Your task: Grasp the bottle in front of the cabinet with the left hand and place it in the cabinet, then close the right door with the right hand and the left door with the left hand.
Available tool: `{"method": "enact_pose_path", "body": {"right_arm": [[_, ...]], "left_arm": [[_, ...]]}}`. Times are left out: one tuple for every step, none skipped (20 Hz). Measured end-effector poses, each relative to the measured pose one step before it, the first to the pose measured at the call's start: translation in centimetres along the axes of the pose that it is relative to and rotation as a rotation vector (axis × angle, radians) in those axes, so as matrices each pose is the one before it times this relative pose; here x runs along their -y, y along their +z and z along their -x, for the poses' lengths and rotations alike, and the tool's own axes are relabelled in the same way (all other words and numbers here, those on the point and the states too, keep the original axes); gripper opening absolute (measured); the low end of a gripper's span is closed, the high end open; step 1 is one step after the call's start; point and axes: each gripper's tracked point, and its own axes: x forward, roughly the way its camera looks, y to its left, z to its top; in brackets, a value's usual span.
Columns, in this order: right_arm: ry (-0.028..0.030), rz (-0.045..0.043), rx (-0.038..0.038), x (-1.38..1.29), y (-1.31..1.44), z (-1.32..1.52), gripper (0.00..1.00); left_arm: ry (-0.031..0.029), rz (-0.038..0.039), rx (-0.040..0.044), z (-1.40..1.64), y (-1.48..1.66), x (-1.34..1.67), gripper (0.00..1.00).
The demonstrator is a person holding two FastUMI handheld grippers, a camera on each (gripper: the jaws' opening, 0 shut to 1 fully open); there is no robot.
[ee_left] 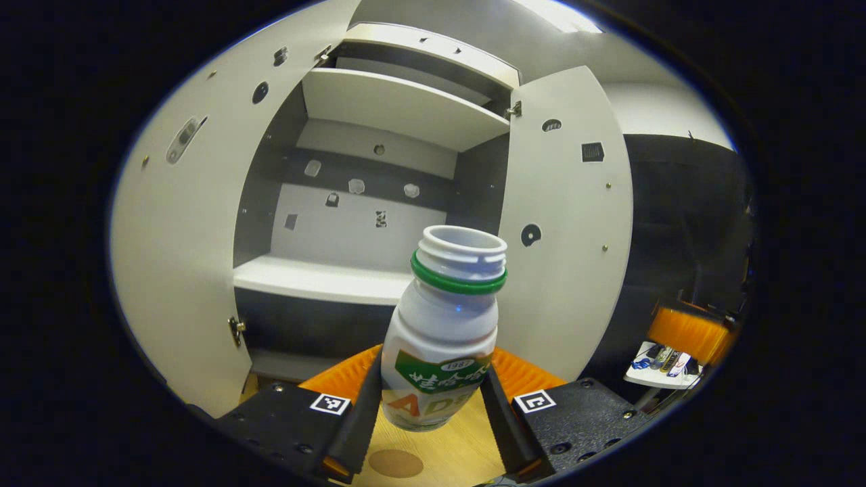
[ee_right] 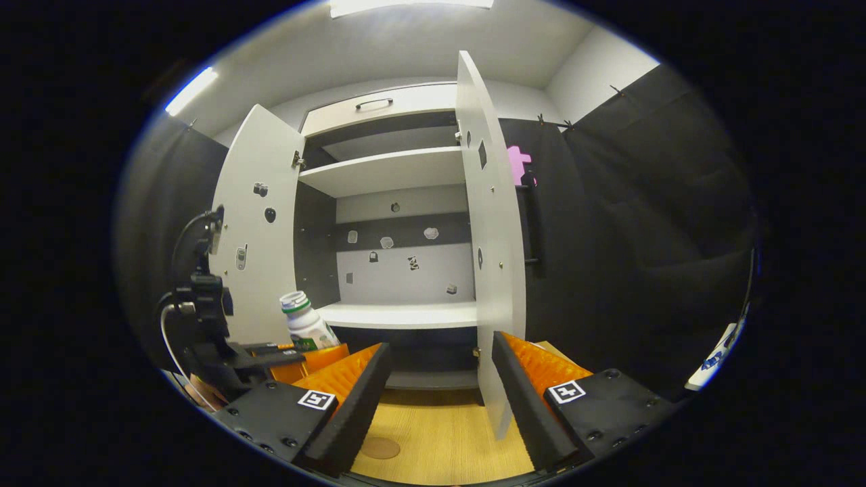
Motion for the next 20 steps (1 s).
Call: {"method": "enact_pose_path", "body": {"right_arm": [[-0.01586, -0.00006, 0.00324, 0.465, 0.072, 0.111, 0.98], [-0.01648, 0.00062, 0.00104, 0.411, 0.082, 0.154, 0.98], [-0.01495, 0.00029, 0.0001, 0.383, 0.061, 0.122, 0.98], [-0.01658, -0.00144, 0.00009, 0.443, 0.052, 0.19, 0.98], [-0.01622, -0.00025, 0.0016, 0.484, 0.084, 0.229, 0.98], [-0.0202, 0.00181, 0.00217, 0.552, 0.126, 0.153, 0.98], [-0.02391, 0.00263, -0.00031, 0.695, 0.036, 0.143, 0.98], [-0.02409, 0.0026, -0.00132, 0.638, 0.02, 0.186, 0.98], [-0.0235, 0.00347, -0.00191, 0.735, -0.011, 0.087, 0.98], [-0.02358, 0.00444, -0.00096, 0.699, -0.011, 0.103, 0.98], [-0.02323, 0.00385, -0.00207, 0.725, -0.011, -0.042, 0.98], [-0.02205, 0.00257, -0.00069, 0.652, -0.002, -0.007, 0.98], [-0.0216, 0.00137, 0.00029, 0.632, -0.02, -0.043, 0.98], [-0.02077, 0.00048, 0.00085, 0.712, -0.016, -0.002, 0.98], [-0.01849, -0.00111, 0.00103, 0.609, -0.011, -0.048, 0.98], [-0.01474, -0.00317, -0.0003, 0.519, 0.02, -0.08, 0.98], [-0.01207, -0.00363, -0.00278, 0.36, -0.027, -0.173, 0.98], [-0.01214, -0.00357, -0.00229, 0.449, -0.001, -0.088, 0.98], [-0.01412, -0.00388, -0.00218, 0.571, -0.006, -0.001, 0.98], [-0.01515, -0.00342, -0.00089, 0.647, -0.017, 0.131, 0.98]], "left_arm": [[-0.0024, -0.01794, 0.01617, -0.594, 1.464, 0.1, 0.74], [-0.00522, -0.00219, 0.00576, -0.633, 1.095, 0.115, 0.74], [-0.01635, 0.02868, 0.00051, -0.738, 1.051, 0.137, 0.74], [-0.02302, 0.04095, 0.00162, -1.002, 1.049, 0.33, 0.74], [-0.01287, 0.03235, 0.0028, -1.158, 1.027, -0.217, 0.74], [0.01104, 0.00859, 0.01066, -0.975, 1.1, -0.733, 0.74], [0.01838, -0.01191, 0.01296, -1.166, 1.177, -0.841, 0.74], [0.01489, -0.01417, 0.01045, -1.424, 1.207, -0.857, 0.74], [0.0033, -0.00589, 0.0001, -1.35, 0.817, -0.552, 0.74], [-0.00166, 0.00677, 0.00016, -1.349, 0.687, -0.288, 0.74], [0.00211, 0.00865, -0.00315, -1.53, 0.709, -0.527, 0.74], [0.01417, -0.00113, 0.00256, -1.463, 0.644, -0.615, 0.74], [0.02896, -0.022, 0.00462, -1.492, 0.661, -0.915, 0.74], [0.03216, -0.02999, 0.00333, -1.515, 0.465, -0.863, 0.74], [0.023, -0.02296, -0.00394, -1.578, 0.32, -0.723, 0.74], [0.01821, -0.013, -0.01233, -1.485, -0.048, -0.502, 0.74], [0.01051, -0.00348, -0.01479, -1.534, -0.048, -0.437, 0.74], [0.0119, 0.00047, -0.01222, -1.44, -0.107, -0.432, 0.74], [0.01953, -0.01003, -0.01447, -1.26, -0.271, -0.498, 0.74], [0.01594, -0.01742, -0.00761, -0.958, -0.079, -0.454, 0.74]]}}
